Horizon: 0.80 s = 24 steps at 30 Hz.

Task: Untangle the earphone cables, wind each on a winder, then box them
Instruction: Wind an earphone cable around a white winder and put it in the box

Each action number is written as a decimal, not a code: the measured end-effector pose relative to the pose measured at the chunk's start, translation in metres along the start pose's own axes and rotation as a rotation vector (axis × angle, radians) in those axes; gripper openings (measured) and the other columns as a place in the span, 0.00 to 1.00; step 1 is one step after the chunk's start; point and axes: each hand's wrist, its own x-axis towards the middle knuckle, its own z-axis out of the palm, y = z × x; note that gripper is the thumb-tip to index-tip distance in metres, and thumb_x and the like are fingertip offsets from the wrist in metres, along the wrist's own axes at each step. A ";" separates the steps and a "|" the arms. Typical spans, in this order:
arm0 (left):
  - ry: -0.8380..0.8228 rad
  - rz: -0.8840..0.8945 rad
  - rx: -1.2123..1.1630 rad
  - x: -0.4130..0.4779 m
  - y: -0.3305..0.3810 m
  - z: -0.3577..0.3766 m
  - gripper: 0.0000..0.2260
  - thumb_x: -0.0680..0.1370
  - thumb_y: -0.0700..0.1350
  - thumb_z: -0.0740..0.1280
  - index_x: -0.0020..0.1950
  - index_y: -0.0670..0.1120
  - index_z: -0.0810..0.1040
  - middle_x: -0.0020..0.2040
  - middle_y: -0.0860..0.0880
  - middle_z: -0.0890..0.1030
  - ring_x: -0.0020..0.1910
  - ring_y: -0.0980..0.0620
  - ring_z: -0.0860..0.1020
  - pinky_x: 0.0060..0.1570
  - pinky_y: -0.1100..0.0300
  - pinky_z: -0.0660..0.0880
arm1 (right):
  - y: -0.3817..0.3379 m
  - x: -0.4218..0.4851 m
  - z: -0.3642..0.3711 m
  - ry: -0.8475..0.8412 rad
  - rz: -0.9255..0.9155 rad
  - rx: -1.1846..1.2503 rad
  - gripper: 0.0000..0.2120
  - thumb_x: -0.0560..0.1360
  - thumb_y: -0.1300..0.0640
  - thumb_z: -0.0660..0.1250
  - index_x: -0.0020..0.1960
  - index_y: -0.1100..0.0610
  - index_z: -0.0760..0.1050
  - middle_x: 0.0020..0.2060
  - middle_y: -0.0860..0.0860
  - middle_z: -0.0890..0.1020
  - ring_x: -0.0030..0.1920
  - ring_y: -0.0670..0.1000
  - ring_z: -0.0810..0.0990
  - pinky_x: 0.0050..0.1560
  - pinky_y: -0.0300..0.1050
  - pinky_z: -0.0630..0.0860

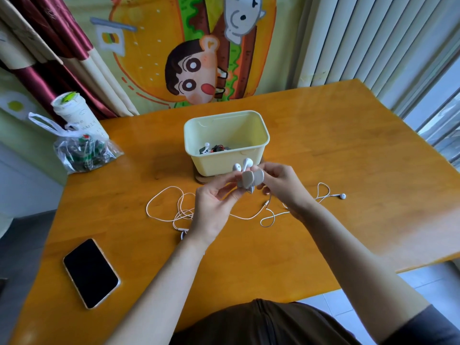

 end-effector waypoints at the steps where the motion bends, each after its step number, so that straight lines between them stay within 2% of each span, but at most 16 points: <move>1: 0.023 -0.025 -0.059 0.001 0.002 0.002 0.16 0.72 0.31 0.70 0.55 0.48 0.80 0.47 0.55 0.85 0.49 0.56 0.82 0.51 0.64 0.76 | -0.001 0.000 0.002 -0.012 0.011 0.031 0.12 0.79 0.56 0.63 0.39 0.58 0.78 0.28 0.46 0.77 0.28 0.39 0.73 0.31 0.32 0.69; 3: 0.069 -0.059 -0.135 0.004 0.004 0.004 0.15 0.72 0.30 0.69 0.55 0.45 0.81 0.46 0.52 0.85 0.48 0.54 0.81 0.50 0.62 0.76 | -0.003 -0.001 0.006 -0.039 0.070 0.114 0.13 0.79 0.55 0.62 0.36 0.56 0.75 0.26 0.43 0.76 0.29 0.40 0.73 0.31 0.32 0.69; 6: 0.144 -0.150 -0.267 0.006 0.005 0.006 0.15 0.71 0.33 0.69 0.54 0.47 0.81 0.48 0.52 0.85 0.53 0.51 0.80 0.52 0.61 0.77 | -0.003 -0.003 0.012 -0.089 0.197 0.210 0.16 0.78 0.51 0.63 0.32 0.55 0.71 0.27 0.46 0.73 0.29 0.42 0.71 0.32 0.32 0.69; 9: 0.205 -0.286 -0.443 0.006 -0.001 0.005 0.15 0.72 0.36 0.66 0.56 0.49 0.79 0.51 0.50 0.83 0.54 0.51 0.80 0.51 0.61 0.77 | 0.000 -0.003 0.017 -0.138 0.332 0.283 0.13 0.76 0.50 0.65 0.35 0.55 0.72 0.26 0.46 0.71 0.29 0.43 0.70 0.30 0.34 0.69; 12: 0.247 -0.370 -0.580 0.005 -0.008 0.003 0.19 0.70 0.41 0.66 0.61 0.48 0.77 0.63 0.44 0.78 0.62 0.46 0.76 0.50 0.61 0.79 | 0.003 -0.003 0.020 -0.202 0.506 0.501 0.10 0.77 0.53 0.65 0.38 0.55 0.72 0.25 0.46 0.69 0.26 0.43 0.68 0.25 0.32 0.66; 13: 0.258 -0.386 -0.622 0.005 -0.010 0.003 0.18 0.72 0.41 0.65 0.62 0.47 0.76 0.64 0.43 0.77 0.64 0.45 0.75 0.49 0.62 0.79 | 0.003 -0.003 0.021 -0.224 0.558 0.584 0.10 0.77 0.54 0.64 0.38 0.55 0.72 0.24 0.45 0.69 0.25 0.42 0.67 0.23 0.31 0.65; 15: 0.242 -0.388 -0.667 0.004 -0.013 0.003 0.16 0.77 0.41 0.62 0.64 0.47 0.74 0.61 0.44 0.78 0.61 0.45 0.76 0.49 0.63 0.78 | 0.003 -0.005 0.022 -0.243 0.622 0.699 0.09 0.78 0.56 0.62 0.39 0.55 0.71 0.24 0.45 0.69 0.23 0.41 0.66 0.20 0.30 0.63; 17: 0.195 -0.372 -0.689 0.003 -0.014 0.004 0.16 0.77 0.43 0.60 0.65 0.49 0.74 0.55 0.47 0.80 0.56 0.49 0.77 0.51 0.64 0.77 | 0.003 -0.006 0.023 -0.241 0.655 0.774 0.10 0.78 0.58 0.61 0.39 0.56 0.73 0.24 0.45 0.69 0.21 0.41 0.66 0.19 0.29 0.63; 19: 0.175 -0.385 -0.718 0.003 -0.014 0.004 0.18 0.75 0.44 0.61 0.65 0.50 0.73 0.51 0.48 0.80 0.54 0.49 0.77 0.54 0.63 0.76 | 0.004 -0.007 0.024 -0.207 0.656 0.776 0.11 0.78 0.60 0.61 0.37 0.57 0.74 0.24 0.46 0.70 0.21 0.41 0.67 0.19 0.29 0.64; 22: 0.208 -0.442 -0.733 0.003 -0.016 0.002 0.16 0.77 0.44 0.60 0.65 0.52 0.74 0.53 0.47 0.80 0.59 0.46 0.75 0.57 0.60 0.73 | 0.006 -0.008 0.029 -0.128 0.581 0.667 0.10 0.79 0.60 0.62 0.39 0.59 0.73 0.24 0.47 0.71 0.22 0.41 0.67 0.21 0.30 0.67; 24: 0.244 -0.467 -0.724 0.004 -0.018 0.002 0.13 0.80 0.43 0.58 0.63 0.52 0.75 0.55 0.47 0.80 0.58 0.48 0.76 0.55 0.61 0.72 | 0.008 -0.010 0.032 -0.081 0.515 0.580 0.11 0.79 0.59 0.61 0.39 0.60 0.74 0.23 0.46 0.72 0.22 0.41 0.68 0.23 0.31 0.68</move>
